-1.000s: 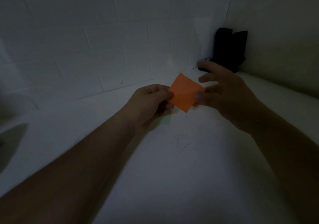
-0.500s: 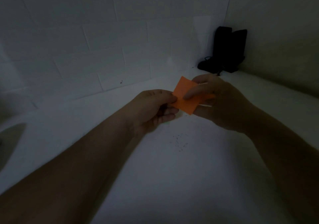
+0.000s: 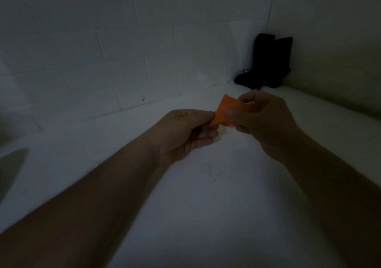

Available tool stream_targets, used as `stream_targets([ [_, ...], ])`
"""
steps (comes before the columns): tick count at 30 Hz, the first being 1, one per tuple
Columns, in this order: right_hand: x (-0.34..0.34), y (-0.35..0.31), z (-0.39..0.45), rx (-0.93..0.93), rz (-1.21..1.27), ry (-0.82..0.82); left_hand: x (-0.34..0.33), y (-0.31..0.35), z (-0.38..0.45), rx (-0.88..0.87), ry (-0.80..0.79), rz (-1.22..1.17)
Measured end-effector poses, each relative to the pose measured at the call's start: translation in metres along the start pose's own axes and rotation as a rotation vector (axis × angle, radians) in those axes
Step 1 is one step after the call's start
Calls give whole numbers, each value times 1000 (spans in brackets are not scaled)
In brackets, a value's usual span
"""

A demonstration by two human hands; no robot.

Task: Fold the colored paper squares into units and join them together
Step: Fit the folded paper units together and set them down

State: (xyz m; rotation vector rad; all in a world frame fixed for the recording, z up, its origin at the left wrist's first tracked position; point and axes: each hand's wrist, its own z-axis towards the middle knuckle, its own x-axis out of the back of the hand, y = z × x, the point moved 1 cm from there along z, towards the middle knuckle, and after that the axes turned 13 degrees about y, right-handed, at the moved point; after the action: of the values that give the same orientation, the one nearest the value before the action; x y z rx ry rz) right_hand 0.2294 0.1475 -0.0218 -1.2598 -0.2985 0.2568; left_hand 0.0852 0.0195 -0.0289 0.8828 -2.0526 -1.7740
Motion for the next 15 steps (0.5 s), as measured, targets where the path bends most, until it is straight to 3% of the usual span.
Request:
stream_targets([
  [6,-2,2,1,-96,79,6,3,-4,2,-399,128,326],
  [15,1,2,2,-77,133,7,5,-5,2,-502,177,470],
])
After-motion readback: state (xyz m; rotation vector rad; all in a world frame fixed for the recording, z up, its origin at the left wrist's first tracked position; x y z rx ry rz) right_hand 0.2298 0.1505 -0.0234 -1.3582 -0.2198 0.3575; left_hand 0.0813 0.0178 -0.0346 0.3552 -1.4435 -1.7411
